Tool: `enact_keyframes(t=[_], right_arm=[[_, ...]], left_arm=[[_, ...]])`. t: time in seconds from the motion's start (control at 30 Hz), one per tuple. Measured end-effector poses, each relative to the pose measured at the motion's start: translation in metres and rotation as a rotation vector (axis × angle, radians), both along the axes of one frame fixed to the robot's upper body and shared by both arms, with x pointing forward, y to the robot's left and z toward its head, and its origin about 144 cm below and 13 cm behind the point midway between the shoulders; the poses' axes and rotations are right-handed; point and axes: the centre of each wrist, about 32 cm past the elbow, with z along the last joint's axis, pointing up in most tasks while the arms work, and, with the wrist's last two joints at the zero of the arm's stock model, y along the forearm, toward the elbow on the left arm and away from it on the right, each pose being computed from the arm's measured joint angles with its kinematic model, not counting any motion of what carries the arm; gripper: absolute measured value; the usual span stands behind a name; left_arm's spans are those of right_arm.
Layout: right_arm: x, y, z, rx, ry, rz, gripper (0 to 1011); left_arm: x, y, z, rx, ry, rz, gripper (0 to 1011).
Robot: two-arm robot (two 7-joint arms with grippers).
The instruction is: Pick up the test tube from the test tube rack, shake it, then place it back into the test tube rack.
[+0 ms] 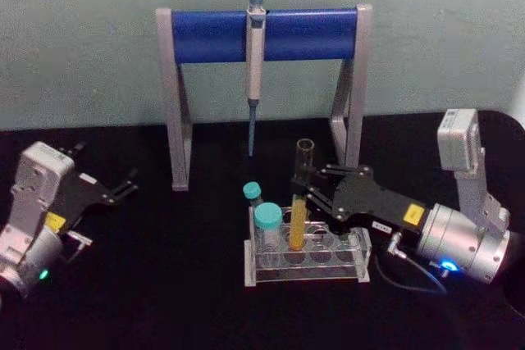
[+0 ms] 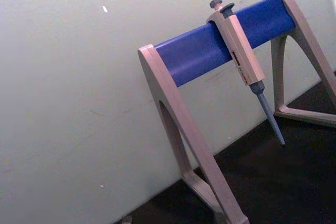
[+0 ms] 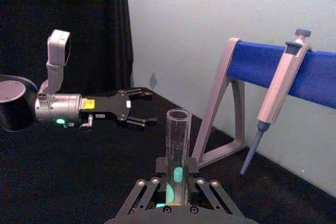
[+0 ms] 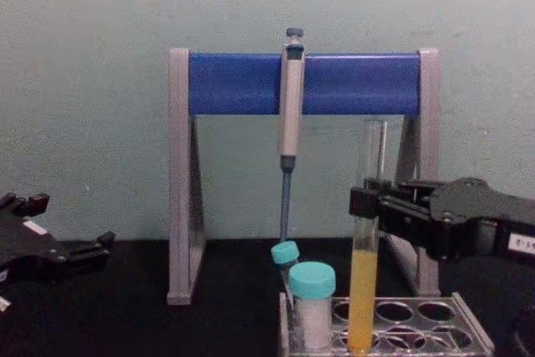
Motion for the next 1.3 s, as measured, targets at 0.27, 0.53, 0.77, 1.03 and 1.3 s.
enact_keyframes(t=[0.27, 0.53, 0.77, 1.03, 1.3], right_arm=[[-0.001, 0.003, -0.008, -0.002, 0.021, -0.011, 228], [-0.003, 0.004, -0.014, 0.000, 0.040, -0.024, 228], [-0.004, 0.005, -0.018, -0.005, 0.053, -0.037, 229], [-0.005, 0.005, -0.023, -0.009, 0.069, -0.047, 228], [-0.005, 0.006, -0.027, -0.017, 0.077, -0.049, 228]], left_arm=[[0.000, 0.000, 0.000, 0.000, 0.000, 0.000, 1001], [0.000, 0.000, 0.000, 0.000, 0.000, 0.000, 1001], [0.000, 0.000, 0.000, 0.000, 0.000, 0.000, 1001], [0.000, 0.000, 0.000, 0.000, 0.000, 0.000, 1001], [0.000, 0.000, 0.000, 0.000, 0.000, 0.000, 1001]])
